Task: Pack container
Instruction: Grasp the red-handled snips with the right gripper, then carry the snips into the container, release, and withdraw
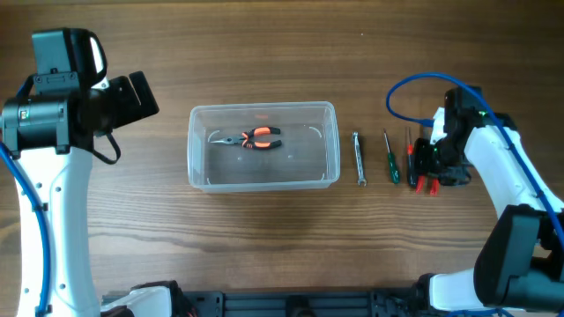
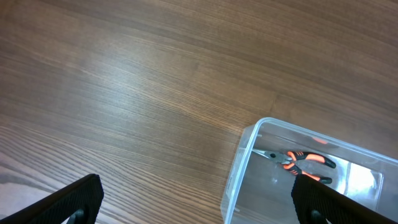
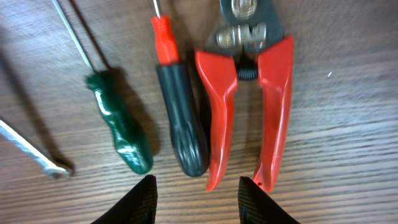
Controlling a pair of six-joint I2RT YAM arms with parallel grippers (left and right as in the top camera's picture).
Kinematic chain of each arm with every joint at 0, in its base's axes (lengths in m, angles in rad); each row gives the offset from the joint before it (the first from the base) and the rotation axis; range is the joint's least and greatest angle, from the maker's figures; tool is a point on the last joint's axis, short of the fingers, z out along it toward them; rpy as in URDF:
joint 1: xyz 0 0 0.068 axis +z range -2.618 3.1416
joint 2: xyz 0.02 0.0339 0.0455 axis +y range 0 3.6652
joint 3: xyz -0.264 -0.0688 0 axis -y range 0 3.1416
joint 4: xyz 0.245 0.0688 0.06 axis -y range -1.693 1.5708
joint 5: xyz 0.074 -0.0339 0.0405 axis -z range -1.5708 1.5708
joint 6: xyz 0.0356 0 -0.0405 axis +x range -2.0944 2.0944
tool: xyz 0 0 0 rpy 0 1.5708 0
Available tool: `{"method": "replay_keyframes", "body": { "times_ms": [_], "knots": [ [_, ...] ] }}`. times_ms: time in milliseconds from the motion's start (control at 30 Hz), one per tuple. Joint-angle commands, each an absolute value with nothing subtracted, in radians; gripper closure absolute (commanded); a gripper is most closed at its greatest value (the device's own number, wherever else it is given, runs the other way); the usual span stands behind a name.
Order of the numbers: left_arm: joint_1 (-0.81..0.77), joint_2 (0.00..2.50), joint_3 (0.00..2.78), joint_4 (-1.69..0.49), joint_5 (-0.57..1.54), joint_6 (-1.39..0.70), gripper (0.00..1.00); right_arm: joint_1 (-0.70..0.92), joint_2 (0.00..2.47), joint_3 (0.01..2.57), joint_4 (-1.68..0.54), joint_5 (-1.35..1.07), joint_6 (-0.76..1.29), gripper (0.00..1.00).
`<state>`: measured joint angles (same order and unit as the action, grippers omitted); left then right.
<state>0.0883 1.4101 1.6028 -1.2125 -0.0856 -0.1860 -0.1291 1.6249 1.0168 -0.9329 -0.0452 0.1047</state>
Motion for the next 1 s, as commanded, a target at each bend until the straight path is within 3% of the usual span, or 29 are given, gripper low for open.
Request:
{"method": "replay_keyframes", "body": {
  "times_ms": [0, 633, 700, 967],
  "knots": [
    [0.095, 1.408, 1.607, -1.209, -0.095, -0.199, 0.0, -0.133, 1.637, 0.954, -0.875, -0.041, 0.142, 0.57],
    [0.095, 1.408, 1.607, -1.209, -0.095, -0.199, 0.0, -0.21, 1.637, 0.936, -0.796, -0.035, 0.212, 0.58],
    [0.095, 1.408, 1.607, -1.209, -0.095, -0.199, 0.0, -0.21, 1.642, 0.934, -0.776, -0.035, 0.213, 0.69],
    [0.095, 1.408, 1.607, -1.209, -0.095, -0.199, 0.0, -0.208, 1.795, 0.934, -0.724, -0.136, 0.212, 0.68]
  ]
}}
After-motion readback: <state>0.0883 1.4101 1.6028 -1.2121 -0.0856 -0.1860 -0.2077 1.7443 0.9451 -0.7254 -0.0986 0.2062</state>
